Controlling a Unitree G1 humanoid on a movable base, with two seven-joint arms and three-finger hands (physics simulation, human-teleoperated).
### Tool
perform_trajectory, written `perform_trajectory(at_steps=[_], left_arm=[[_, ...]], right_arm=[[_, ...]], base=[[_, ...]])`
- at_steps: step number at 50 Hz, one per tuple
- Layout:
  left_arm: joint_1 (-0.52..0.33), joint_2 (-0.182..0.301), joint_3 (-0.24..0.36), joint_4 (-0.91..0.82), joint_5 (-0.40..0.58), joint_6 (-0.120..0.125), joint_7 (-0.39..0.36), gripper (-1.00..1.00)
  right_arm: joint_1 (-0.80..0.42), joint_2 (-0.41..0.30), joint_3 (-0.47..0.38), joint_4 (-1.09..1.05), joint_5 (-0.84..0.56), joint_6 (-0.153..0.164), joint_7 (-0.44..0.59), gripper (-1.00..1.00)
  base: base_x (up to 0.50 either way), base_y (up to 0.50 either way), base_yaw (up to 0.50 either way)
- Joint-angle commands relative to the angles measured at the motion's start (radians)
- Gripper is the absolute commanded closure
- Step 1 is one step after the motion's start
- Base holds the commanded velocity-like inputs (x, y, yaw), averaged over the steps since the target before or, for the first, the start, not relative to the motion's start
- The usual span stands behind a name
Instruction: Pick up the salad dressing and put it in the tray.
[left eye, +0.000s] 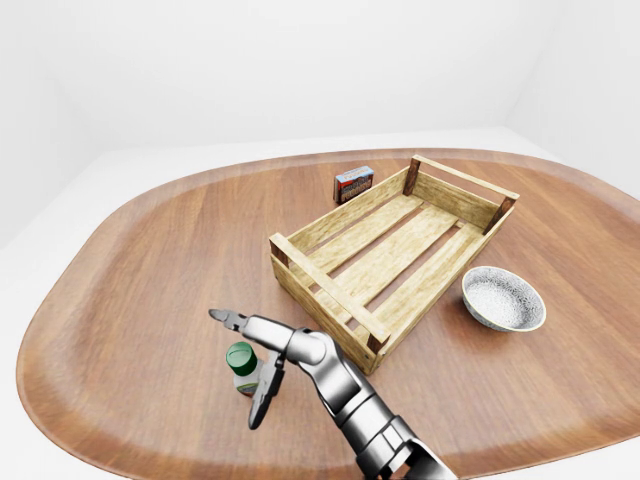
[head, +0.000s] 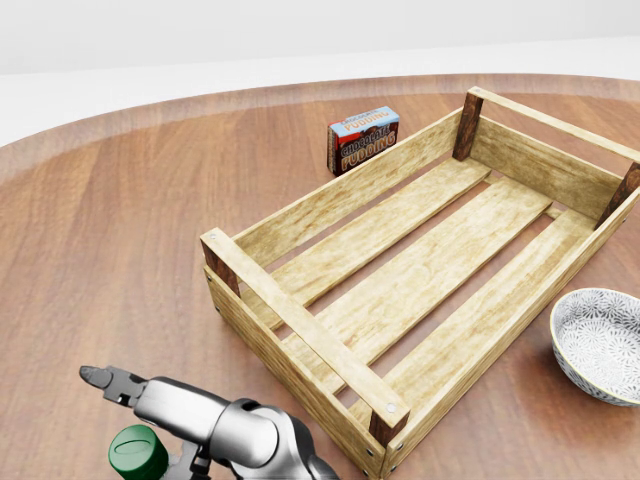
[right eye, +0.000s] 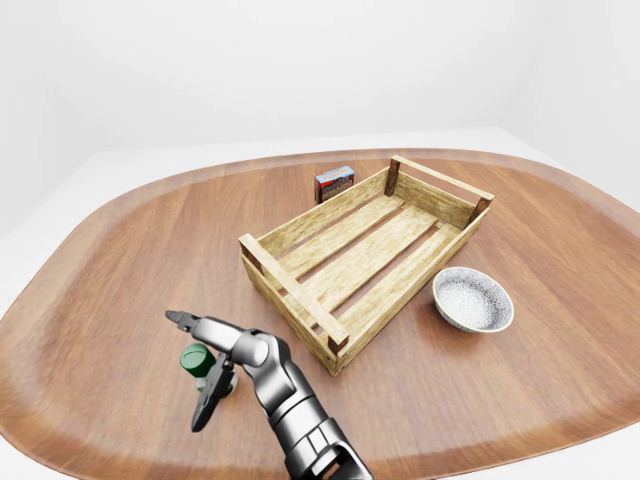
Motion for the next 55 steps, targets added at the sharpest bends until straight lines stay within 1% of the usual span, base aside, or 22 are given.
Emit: perform_trajectory(at_steps=[1, 5, 10, 11, 12, 13, 14, 16, 18, 21, 23, 27, 28, 34, 38, 43, 44, 45, 48, 49, 52, 55], left_arm=[[0.001, 0.007, 0.008, 0.007, -0.01, 0.0, 0.001, -1.0], [0.002, 0.015, 0.023, 0.006, -0.024, 0.0, 0.002, -1.0], [0.005, 0.013, 0.021, 0.009, -0.025, 0.0, 0.003, -1.0], [0.004, 0.011, 0.017, 0.01, -0.023, 0.0, 0.004, -1.0], [0.004, 0.011, 0.016, 0.009, -0.023, 0.0, 0.005, -1.0], [0.004, 0.011, 0.015, 0.008, -0.024, 0.0, 0.005, -1.0], [0.004, 0.01, 0.014, 0.008, -0.022, 0.0, 0.005, -1.0], [0.005, 0.007, 0.01, 0.016, -0.016, 0.0, 0.001, -1.0], [0.005, 0.004, 0.007, 0.016, -0.017, 0.0, 0.002, -1.0], [0.005, -0.002, -0.004, 0.004, -0.012, 0.0, 0.004, -1.0], [0.002, -0.004, -0.013, 0.001, -0.006, 0.0, 0.006, -1.0], [0.001, -0.006, -0.016, -0.001, -0.002, 0.0, 0.004, -1.0], [0.002, -0.006, -0.014, 0.001, -0.001, 0.0, 0.002, -1.0], [0.005, -0.008, -0.006, 0.011, 0.003, 0.0, -0.007, -1.0], [0.004, -0.014, -0.02, 0.01, 0.011, 0.0, -0.006, -1.0], [0.002, -0.019, -0.031, 0.006, 0.018, 0.0, -0.008, -1.0], [0.002, -0.019, -0.03, 0.007, 0.018, 0.0, -0.009, -1.0], [0.001, -0.019, -0.029, 0.005, 0.017, 0.0, -0.009, -1.0], [0.001, -0.019, -0.03, 0.006, 0.018, 0.0, -0.009, -1.0], [0.002, -0.019, -0.029, 0.007, 0.018, 0.0, -0.011, -1.0], [0.003, -0.019, -0.025, 0.011, 0.016, 0.0, -0.013, -1.0], [0.002, -0.023, -0.035, 0.01, 0.021, 0.0, -0.012, -1.0]], right_arm=[[-0.119, 0.0, -0.057, 0.229, 0.0, -0.035, 0.029, -1.0], [-0.169, 0.0, -0.083, 0.314, 0.001, -0.064, 0.01, -1.0], [-0.225, 0.0, -0.112, 0.416, 0.002, -0.098, -0.01, -1.0], [-0.23, 0.0, -0.116, 0.431, 0.003, -0.098, -0.005, 1.0], [-0.228, 0.0, -0.114, 0.436, 0.001, -0.092, 0.017, 1.0], [-0.224, 0.0, -0.111, 0.438, -0.008, -0.1, 0.011, 1.0], [-0.224, 0.0, -0.115, 0.435, -0.009, -0.101, 0.006, 1.0], [-0.216, 0.0, -0.118, 0.409, -0.007, -0.092, 0.013, 1.0], [-0.206, 0.0, -0.116, 0.395, -0.008, -0.09, 0.009, 1.0], [-0.18, 0.0, -0.109, 0.37, -0.009, -0.096, 0.009, 1.0], [-0.179, 0.0, -0.112, 0.373, -0.003, -0.103, 0.002, 1.0], [-0.181, 0.0, -0.109, 0.374, -0.003, -0.105, -0.001, 1.0], [-0.183, 0.0, -0.111, 0.373, -0.001, -0.099, 0.001, 1.0], [-0.187, 0.0, -0.111, 0.364, -0.002, -0.096, -0.003, 1.0], [-0.206, 0.0, -0.125, 0.374, 0.017, -0.104, -0.016, 1.0], [-0.211, 0.0, -0.131, 0.338, 0.049, -0.096, -0.018, 1.0], [-0.214, 0.0, -0.135, 0.325, 0.061, -0.089, -0.014, 1.0], [-0.22, 0.0, -0.139, 0.299, 0.077, -0.071, -0.007, 1.0], [-0.237, 0.0, -0.14, 0.269, 0.108, -0.043, 0.002, 1.0], [-0.238, 0.0, -0.135, 0.234, 0.115, -0.017, 0.017, 1.0], [-0.238, 0.0, -0.129, 0.153, 0.142, 0.024, 0.046, 1.0], [-0.238, 0.0, -0.11, 0.08, 0.148, 0.024, 0.062, 1.0]], base=[[0.0, 0.0, 0.0], [0.0, 0.0, 0.0], [0.0, 0.0, 0.0], [0.0, 0.0, 0.0], [0.0, 0.0, 0.0], [0.0, 0.0, 0.0], [0.0, 0.0, 0.0], [0.0, 0.0, 0.0], [0.0, 0.0, 0.0], [0.0, 0.0, 0.0], [0.0, 0.0, 0.0], [0.0, 0.0, 0.0], [0.0, 0.0, 0.0], [0.0, 0.0, 0.0], [0.0, 0.0, 0.0], [0.0, 0.0, 0.0], [0.0, 0.0, 0.0], [0.0, 0.0, 0.0], [0.0, 0.0, 0.0], [0.0, 0.0, 0.0], [0.0, 0.0, 0.0], [0.0, 0.0, 0.0]])
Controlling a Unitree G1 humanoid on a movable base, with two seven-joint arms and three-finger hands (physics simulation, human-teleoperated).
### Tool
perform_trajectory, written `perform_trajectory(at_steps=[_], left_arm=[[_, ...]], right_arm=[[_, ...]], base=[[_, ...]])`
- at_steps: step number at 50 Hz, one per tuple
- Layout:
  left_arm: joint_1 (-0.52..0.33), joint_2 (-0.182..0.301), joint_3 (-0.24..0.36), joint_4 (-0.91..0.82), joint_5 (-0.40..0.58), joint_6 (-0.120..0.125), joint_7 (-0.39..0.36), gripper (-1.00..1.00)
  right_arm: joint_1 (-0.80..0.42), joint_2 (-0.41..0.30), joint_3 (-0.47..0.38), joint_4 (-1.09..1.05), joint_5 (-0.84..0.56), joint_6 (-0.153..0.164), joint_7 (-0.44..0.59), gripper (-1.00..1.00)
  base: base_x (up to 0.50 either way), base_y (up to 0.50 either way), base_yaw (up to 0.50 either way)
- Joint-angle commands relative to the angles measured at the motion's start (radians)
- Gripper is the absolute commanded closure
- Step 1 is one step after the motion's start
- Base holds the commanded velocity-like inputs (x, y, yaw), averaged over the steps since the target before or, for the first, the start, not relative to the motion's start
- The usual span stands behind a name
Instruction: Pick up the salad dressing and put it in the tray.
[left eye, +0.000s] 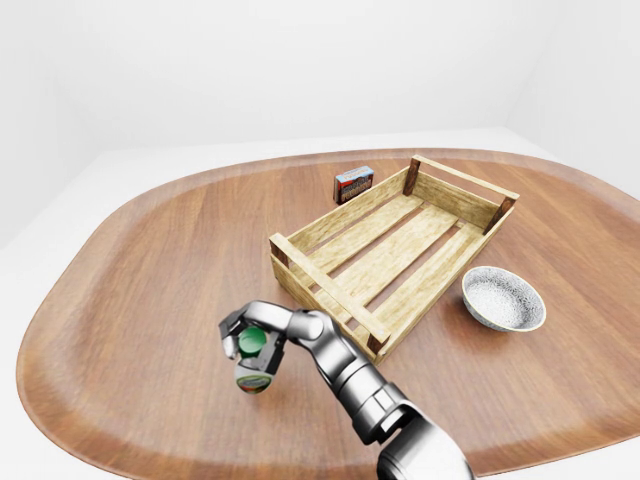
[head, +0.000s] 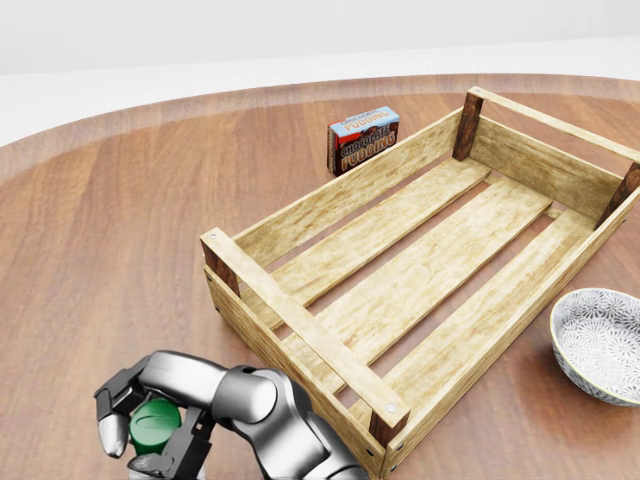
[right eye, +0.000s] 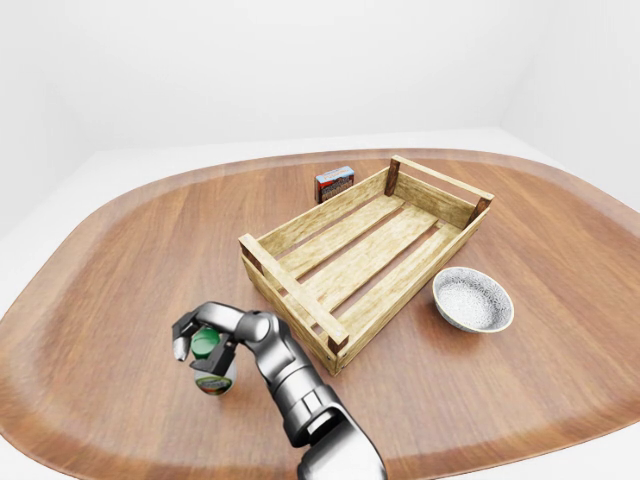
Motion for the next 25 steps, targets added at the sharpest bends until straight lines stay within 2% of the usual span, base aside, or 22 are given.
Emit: perform_trajectory(at_steps=[1, 14, 21, 25], left_arm=[[-0.001, -0.007, -0.012, 0.002, 0.008, 0.0, -0.003, -1.0], [-0.001, -0.008, -0.012, -0.002, 0.005, 0.0, -0.003, -1.0], [-0.002, -0.008, -0.014, -0.004, 0.004, 0.0, -0.003, -1.0], [-0.003, -0.008, -0.017, -0.002, 0.005, 0.0, -0.003, -1.0]], right_arm=[[-0.017, 0.0, 0.01, -0.206, 0.094, 0.058, 0.043, 1.0], [-0.036, 0.0, 0.03, -0.403, 0.105, 0.058, 0.086, 1.0], [-0.134, 0.0, -0.006, -0.456, 0.143, 0.058, 0.106, 1.0], [-0.229, 0.0, -0.048, -0.451, 0.193, 0.058, 0.096, 1.0]], base=[[0.0, 0.0, 0.0], [0.0, 0.0, 0.0], [0.0, 0.0, 0.0], [0.0, 0.0, 0.0]])
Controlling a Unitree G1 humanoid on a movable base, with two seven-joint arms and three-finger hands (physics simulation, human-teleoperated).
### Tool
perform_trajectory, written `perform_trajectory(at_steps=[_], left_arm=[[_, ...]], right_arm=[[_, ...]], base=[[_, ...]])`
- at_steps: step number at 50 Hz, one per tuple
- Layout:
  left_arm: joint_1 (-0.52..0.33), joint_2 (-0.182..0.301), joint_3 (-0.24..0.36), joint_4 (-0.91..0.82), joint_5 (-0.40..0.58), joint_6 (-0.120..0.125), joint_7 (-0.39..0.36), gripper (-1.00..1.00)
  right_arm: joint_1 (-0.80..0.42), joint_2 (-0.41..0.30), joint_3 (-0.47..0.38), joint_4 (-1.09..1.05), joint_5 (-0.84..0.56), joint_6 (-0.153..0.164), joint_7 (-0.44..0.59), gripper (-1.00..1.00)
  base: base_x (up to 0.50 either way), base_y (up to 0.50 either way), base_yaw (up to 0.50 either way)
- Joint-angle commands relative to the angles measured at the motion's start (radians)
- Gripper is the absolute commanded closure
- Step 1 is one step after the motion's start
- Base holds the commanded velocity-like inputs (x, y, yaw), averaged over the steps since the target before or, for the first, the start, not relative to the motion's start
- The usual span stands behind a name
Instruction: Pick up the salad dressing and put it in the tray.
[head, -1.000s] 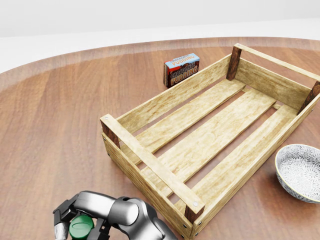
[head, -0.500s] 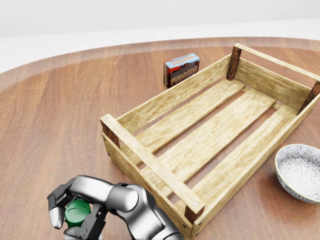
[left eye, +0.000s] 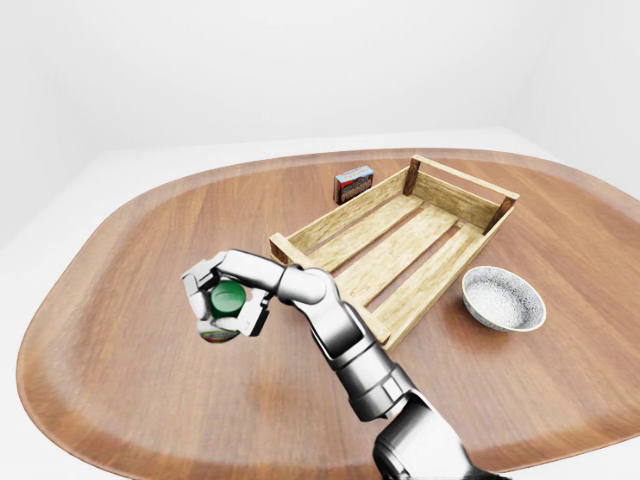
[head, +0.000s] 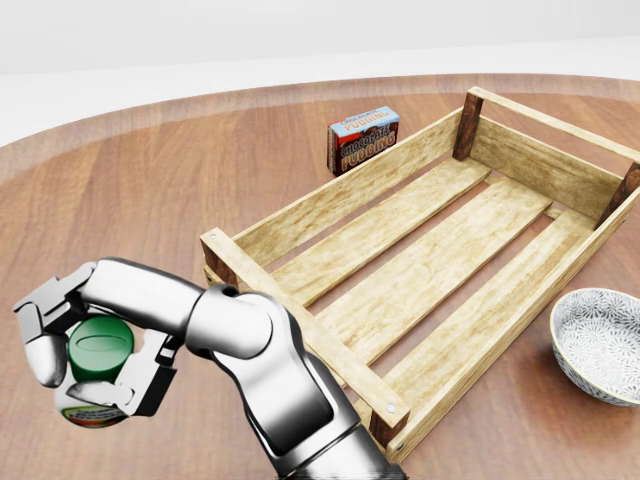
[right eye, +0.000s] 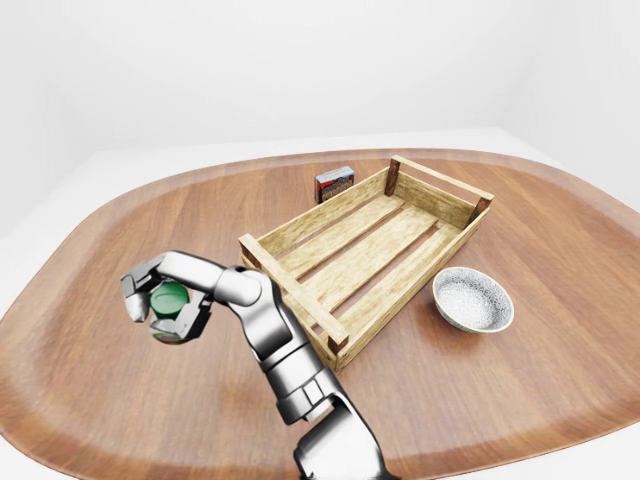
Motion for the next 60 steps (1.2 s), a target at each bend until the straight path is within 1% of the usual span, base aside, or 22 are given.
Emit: perform_trajectory(at_steps=[1, 5, 10, 13, 19, 24, 26, 28, 32, 33, 36, 40, 41, 43, 48, 49, 52, 53, 57, 60], left_arm=[[-0.002, -0.001, -0.005, 0.002, 0.001, 0.0, 0.0, -1.0], [-0.002, 0.0, -0.004, 0.005, -0.001, 0.0, 0.0, -1.0], [-0.003, -0.001, -0.009, 0.003, -0.001, 0.0, 0.003, -1.0], [-0.005, -0.004, -0.02, -0.001, 0.003, 0.0, 0.006, -1.0], [-0.003, -0.005, -0.016, -0.001, 0.003, 0.0, 0.003, -1.0], [-0.002, -0.004, -0.013, 0.002, 0.002, 0.0, 0.001, -1.0], [-0.002, -0.005, -0.014, 0.003, 0.004, 0.0, -0.001, -1.0], [-0.001, -0.006, -0.013, 0.005, 0.004, 0.0, -0.004, -1.0], [-0.002, -0.003, -0.012, 0.003, 0.002, 0.0, -0.001, -1.0], [-0.004, -0.002, -0.014, -0.001, 0.003, 0.0, 0.002, -1.0], [-0.007, 0.001, -0.014, -0.006, 0.001, 0.0, 0.006, -1.0], [-0.007, -0.001, -0.016, -0.009, 0.001, 0.0, 0.005, -1.0], [-0.007, -0.002, -0.018, -0.009, 0.003, 0.0, 0.004, -1.0], [-0.007, -0.005, -0.023, -0.009, 0.007, 0.0, 0.003, -1.0], [-0.01, -0.007, -0.031, -0.014, 0.012, 0.0, 0.004, -1.0], [-0.01, -0.008, -0.032, -0.014, 0.014, 0.0, 0.004, -1.0], [-0.009, -0.007, -0.029, -0.013, 0.015, 0.0, 0.003, -1.0], [-0.01, -0.007, -0.027, -0.01, 0.014, 0.0, 0.002, -1.0], [-0.01, -0.008, -0.028, -0.009, 0.016, 0.0, 0.001, -1.0], [-0.01, -0.008, -0.03, -0.005, 0.018, 0.0, 0.0, -1.0]], right_arm=[[-0.165, 0.0, -0.069, -0.076, 0.118, 0.0, -0.006, 1.0], [-0.226, -0.001, -0.078, -0.078, 0.139, 0.0, -0.006, 1.0], [-0.321, -0.04, -0.109, -0.073, 0.159, 0.0, -0.003, 1.0], [-0.416, -0.066, -0.14, -0.07, 0.189, 0.0, -0.005, 1.0], [-0.539, -0.117, -0.17, -0.022, 0.248, 0.0, -0.028, 1.0], [-0.601, -0.166, -0.186, 0.042, 0.27, 0.0, -0.032, 1.0], [-0.619, -0.201, -0.192, 0.067, 0.26, 0.0, -0.032, 1.0], [-0.619, -0.23, -0.19, 0.078, 0.242, 0.0, -0.022, 1.0], [-0.627, -0.286, -0.219, 0.094, 0.232, 0.0, -0.019, 1.0], [-0.62, -0.312, -0.22, 0.086, 0.22, 0.0, -0.016, 1.0], [-0.597, -0.355, -0.238, 0.052, 0.217, 0.0, -0.016, 1.0], [-0.546, -0.418, -0.265, -0.018, 0.216, 0.0, -0.024, 1.0], [-0.516, -0.445, -0.277, -0.043, 0.215, 0.0, -0.026, 1.0], [-0.48, -0.474, -0.287, -0.072, 0.22, 0.0, -0.03, 1.0], [-0.436, -0.537, -0.318, -0.071, 0.24, 0.0, -0.055, 1.0], [-0.427, -0.559, -0.345, -0.055, 0.255, 0.0, -0.072, 1.0], [-0.405, -0.602, -0.359, -0.045, 0.278, 0.0, -0.096, 1.0], [-0.39, -0.625, -0.377, -0.043, 0.289, 0.0, -0.107, 1.0], [-0.343, -0.67, -0.389, -0.076, 0.315, 0.0, -0.125, 1.0], [-0.282, -0.707, -0.404, -0.108, 0.316, 0.0, -0.141, 1.0]], base=[[0.0, 0.0, 0.0], [0.0, 0.0, 0.0], [0.0, 0.0, 0.0], [0.0, 0.0, 0.0], [0.0, 0.0, 0.0], [0.0, 0.0, 0.0], [0.0, 0.0, 0.0], [0.0, 0.0, 0.0], [0.0, 0.0, 0.0], [0.0, 0.0, 0.0], [0.0, 0.0, 0.0], [0.0, 0.0, 0.0], [0.0, 0.0, 0.0], [0.0, 0.0, 0.0], [0.0, 0.0, 0.0], [0.0, 0.0, 0.0], [0.0, 0.0, 0.0], [0.0, 0.0, 0.0], [0.0, 0.0, 0.0], [0.0, 0.0, 0.0]])
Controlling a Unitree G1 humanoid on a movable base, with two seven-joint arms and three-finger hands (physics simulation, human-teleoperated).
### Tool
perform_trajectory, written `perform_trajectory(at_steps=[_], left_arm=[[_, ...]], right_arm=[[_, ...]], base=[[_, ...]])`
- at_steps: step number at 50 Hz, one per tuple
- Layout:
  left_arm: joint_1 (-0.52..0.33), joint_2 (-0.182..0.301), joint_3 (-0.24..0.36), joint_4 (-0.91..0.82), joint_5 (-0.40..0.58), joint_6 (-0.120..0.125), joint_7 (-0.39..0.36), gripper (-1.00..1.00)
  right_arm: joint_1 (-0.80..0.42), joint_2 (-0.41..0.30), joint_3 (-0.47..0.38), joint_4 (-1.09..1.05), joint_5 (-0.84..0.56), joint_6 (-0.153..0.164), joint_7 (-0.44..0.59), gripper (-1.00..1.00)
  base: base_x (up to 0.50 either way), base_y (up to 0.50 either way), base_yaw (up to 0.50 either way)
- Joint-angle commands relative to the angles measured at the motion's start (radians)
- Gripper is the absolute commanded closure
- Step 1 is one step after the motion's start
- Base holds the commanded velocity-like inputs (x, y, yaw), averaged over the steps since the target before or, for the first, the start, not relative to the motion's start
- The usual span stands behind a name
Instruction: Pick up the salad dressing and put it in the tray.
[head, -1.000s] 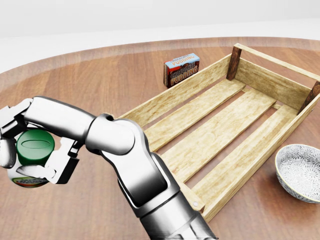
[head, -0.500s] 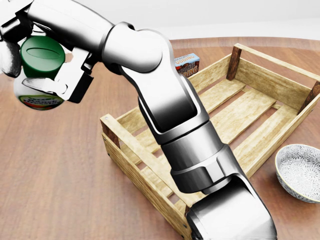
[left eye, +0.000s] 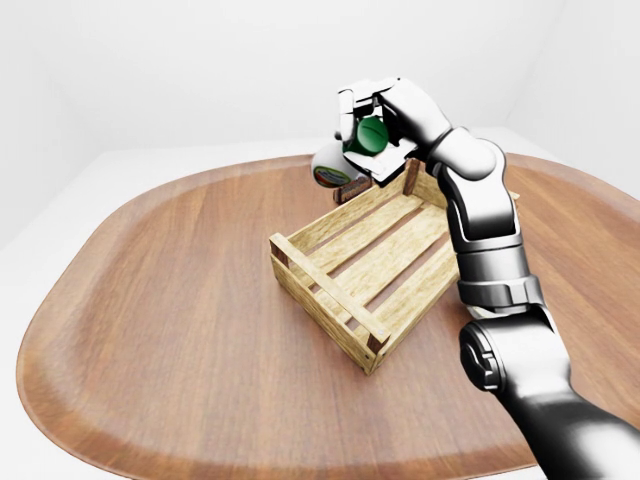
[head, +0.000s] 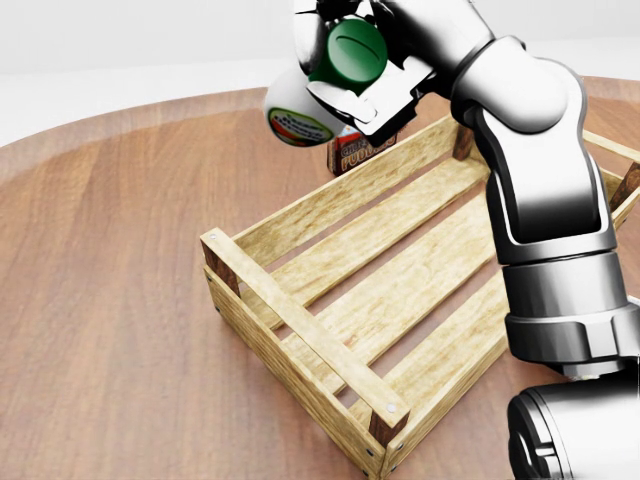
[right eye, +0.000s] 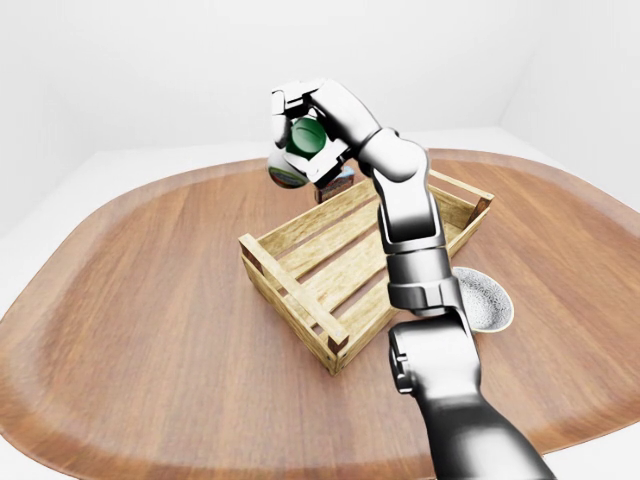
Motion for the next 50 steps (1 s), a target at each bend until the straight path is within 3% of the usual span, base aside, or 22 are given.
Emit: perform_trajectory(at_steps=[1, 12, 21, 25, 28, 33, 50], left_arm=[[-0.002, -0.002, -0.005, 0.004, 0.007, 0.0, -0.002, -1.0], [-0.008, -0.004, -0.021, -0.006, 0.014, 0.0, 0.005, -1.0], [-0.012, -0.005, -0.024, -0.024, 0.016, 0.0, 0.009, -1.0], [-0.013, -0.007, -0.027, -0.023, 0.019, 0.0, 0.009, -1.0], [-0.014, -0.01, -0.034, -0.024, 0.024, 0.0, 0.009, -1.0], [-0.012, -0.012, -0.032, -0.022, 0.027, 0.0, 0.005, -1.0], [-0.008, -0.013, -0.026, -0.016, 0.028, 0.0, -0.001, -1.0]], right_arm=[[0.138, -0.147, -0.078, -0.065, 0.069, 0.0, -0.081, 1.0], [0.322, -0.239, -0.158, 0.068, 0.141, 0.0, -0.154, 1.0], [0.257, -0.314, -0.183, 0.486, 0.198, 0.0, -0.216, 1.0], [0.224, -0.319, -0.176, 0.62, 0.232, 0.0, -0.231, 1.0], [0.202, -0.312, -0.16, 0.699, 0.235, -0.038, -0.239, 1.0], [0.164, -0.295, -0.138, 0.772, 0.223, -0.066, -0.251, 1.0], [0.099, -0.269, -0.12, 0.836, 0.173, -0.079, -0.259, 1.0]], base=[[0.0, 0.0, 0.0], [0.0, 0.0, 0.0], [0.0, 0.0, 0.0], [0.0, 0.0, 0.0], [0.0, 0.0, 0.0], [0.0, 0.0, 0.0], [0.0, 0.0, 0.0]])
